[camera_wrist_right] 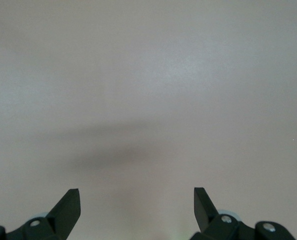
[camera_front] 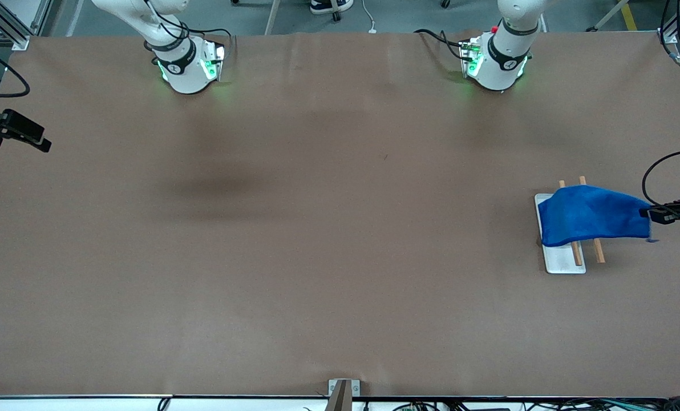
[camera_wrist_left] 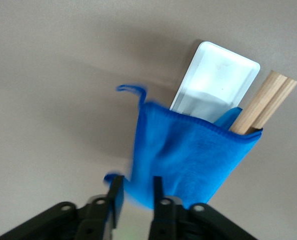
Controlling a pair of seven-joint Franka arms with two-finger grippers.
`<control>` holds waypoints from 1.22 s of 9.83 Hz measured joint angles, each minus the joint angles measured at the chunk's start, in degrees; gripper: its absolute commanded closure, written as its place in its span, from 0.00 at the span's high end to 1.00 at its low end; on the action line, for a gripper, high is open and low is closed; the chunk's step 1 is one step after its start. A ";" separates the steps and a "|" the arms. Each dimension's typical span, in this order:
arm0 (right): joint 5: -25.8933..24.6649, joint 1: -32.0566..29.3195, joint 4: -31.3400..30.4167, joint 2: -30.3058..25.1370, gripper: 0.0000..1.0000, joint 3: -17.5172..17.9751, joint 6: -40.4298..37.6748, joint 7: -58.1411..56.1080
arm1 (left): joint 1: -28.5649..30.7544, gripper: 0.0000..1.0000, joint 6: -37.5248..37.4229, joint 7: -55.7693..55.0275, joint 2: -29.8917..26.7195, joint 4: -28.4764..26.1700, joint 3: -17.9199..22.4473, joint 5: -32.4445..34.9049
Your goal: Right arm passes towel to left arm to hang
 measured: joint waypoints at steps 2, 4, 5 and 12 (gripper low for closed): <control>0.00 0.00 0.00 0.00 1.00 0.00 0.02 -0.20 | 0.02 1.00 0.04 0.10 -0.05 0.54 -0.01 0.17; 0.00 0.00 0.00 0.00 1.00 0.00 0.04 -0.25 | 0.00 1.00 0.02 1.79 -1.55 1.86 -0.57 0.81; 0.00 0.00 0.00 0.00 1.00 0.01 0.04 -0.26 | -0.23 1.00 0.04 4.57 -3.12 2.69 -1.13 1.79; 0.00 -0.04 -0.06 0.03 1.00 -0.18 -0.06 -0.26 | -0.89 1.00 -0.55 5.76 -14.71 7.72 -13.08 2.83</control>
